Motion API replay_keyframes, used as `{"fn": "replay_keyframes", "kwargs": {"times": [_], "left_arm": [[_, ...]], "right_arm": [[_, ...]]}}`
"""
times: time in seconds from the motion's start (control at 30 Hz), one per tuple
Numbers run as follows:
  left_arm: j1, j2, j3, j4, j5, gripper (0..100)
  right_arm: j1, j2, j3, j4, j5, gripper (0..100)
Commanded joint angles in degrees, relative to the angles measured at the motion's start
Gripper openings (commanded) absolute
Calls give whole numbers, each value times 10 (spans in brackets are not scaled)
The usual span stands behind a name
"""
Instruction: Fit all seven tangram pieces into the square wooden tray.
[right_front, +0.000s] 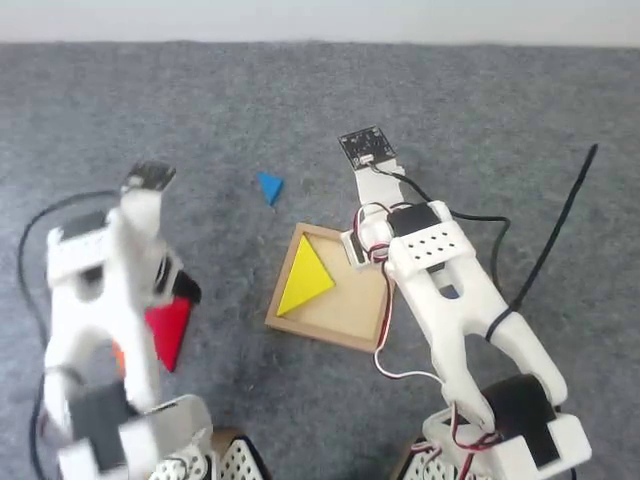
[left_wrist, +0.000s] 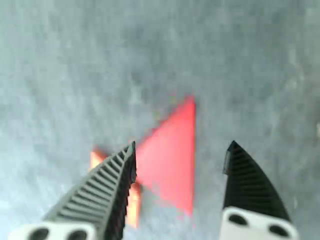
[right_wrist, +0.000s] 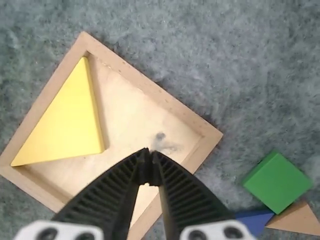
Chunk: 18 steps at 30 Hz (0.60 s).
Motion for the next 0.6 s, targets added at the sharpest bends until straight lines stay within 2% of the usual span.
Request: {"fn": "replay_keyframes", "kwargs": {"times": [0.0,0.1,0.33,0.43,0.57], "left_arm": [[-53,-118,80,25,-60,276],[-75,-120,113,38,-109,265],[-76,-46,120,74,-147,137],[-77,-7,121,47,-141,130],[-75,54,126,-10,-86,130]], "right_arm": [[4,-34,-4,2,0,10],[3,-34,-4,5,0,10],[2,-39,11,0,0,9],[2,-39,12,0,0,10],[2,-40,13,0,0,11]]}}
